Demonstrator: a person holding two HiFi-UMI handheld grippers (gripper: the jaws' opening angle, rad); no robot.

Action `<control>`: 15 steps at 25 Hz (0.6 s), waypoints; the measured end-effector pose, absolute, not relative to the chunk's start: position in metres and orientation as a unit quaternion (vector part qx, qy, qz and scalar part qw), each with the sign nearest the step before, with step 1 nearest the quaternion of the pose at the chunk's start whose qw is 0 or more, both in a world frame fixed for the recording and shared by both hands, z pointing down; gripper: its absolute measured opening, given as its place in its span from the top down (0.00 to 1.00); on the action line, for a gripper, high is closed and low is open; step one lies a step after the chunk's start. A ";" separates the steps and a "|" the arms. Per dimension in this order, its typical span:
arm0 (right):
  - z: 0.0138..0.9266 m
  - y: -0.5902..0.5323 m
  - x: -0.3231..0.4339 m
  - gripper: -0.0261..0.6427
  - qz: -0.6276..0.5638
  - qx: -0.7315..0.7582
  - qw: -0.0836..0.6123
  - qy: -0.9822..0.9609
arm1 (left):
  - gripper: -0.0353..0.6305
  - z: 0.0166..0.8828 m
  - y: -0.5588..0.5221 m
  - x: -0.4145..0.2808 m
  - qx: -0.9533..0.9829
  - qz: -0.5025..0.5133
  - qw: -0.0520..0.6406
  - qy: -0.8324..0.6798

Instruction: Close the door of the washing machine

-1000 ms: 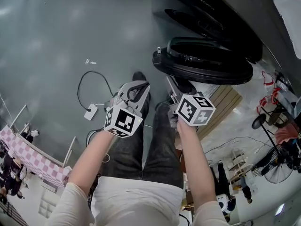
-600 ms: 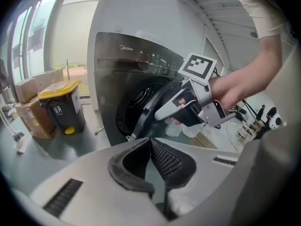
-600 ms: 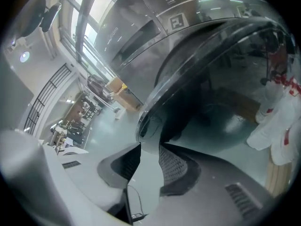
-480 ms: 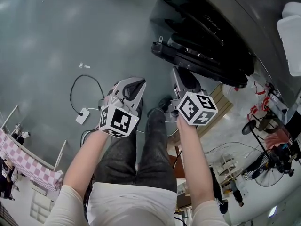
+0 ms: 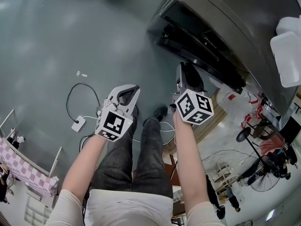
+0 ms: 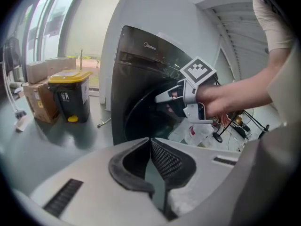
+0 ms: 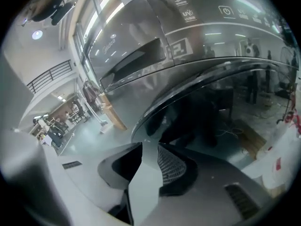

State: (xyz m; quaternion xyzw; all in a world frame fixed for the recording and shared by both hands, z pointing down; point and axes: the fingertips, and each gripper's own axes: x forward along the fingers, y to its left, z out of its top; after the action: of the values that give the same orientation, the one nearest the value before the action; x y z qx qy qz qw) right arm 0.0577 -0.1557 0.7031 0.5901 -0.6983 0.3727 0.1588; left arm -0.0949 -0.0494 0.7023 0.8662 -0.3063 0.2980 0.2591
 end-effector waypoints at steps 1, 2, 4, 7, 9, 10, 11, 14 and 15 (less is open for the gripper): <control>0.703 -0.159 0.060 0.78 0.370 0.599 0.155 -0.693 | 0.93 0.703 -0.050 -0.095 0.866 0.296 0.262 -0.307; 0.703 -0.160 0.061 0.81 0.367 0.607 0.152 -0.688 | 0.93 0.704 -0.049 -0.094 0.866 0.295 0.264 -0.307; 0.703 -0.160 0.063 0.84 0.362 0.620 0.148 -0.680 | 0.93 0.704 -0.048 -0.093 0.866 0.293 0.265 -0.306; 0.703 -0.160 0.066 0.89 0.362 0.633 0.142 -0.670 | 0.93 0.702 -0.047 -0.089 0.868 0.291 0.265 -0.303; 0.704 -0.161 0.068 0.89 0.367 0.635 0.138 -0.665 | 0.93 0.702 -0.047 -0.085 0.869 0.289 0.265 -0.301; 0.705 -0.162 0.068 0.90 0.369 0.637 0.137 -0.663 | 0.93 0.702 -0.047 -0.084 0.869 0.289 0.265 -0.301; 0.705 -0.163 0.070 0.91 0.372 0.638 0.136 -0.661 | 0.93 0.702 -0.047 -0.083 0.869 0.289 0.266 -0.300; 0.706 -0.166 0.069 0.92 0.382 0.637 0.136 -0.656 | 0.93 0.702 -0.044 -0.084 0.869 0.290 0.267 -0.298; 0.707 -0.166 0.068 0.92 0.382 0.634 0.140 -0.658 | 0.93 0.701 -0.044 -0.086 0.869 0.291 0.267 -0.298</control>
State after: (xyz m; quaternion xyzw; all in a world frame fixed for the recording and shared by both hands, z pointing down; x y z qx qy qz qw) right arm 0.0677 -0.1663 0.7073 0.6339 -0.6580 0.3817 0.1396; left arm -0.0856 -0.0436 0.7010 0.8690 -0.2981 0.2906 0.2673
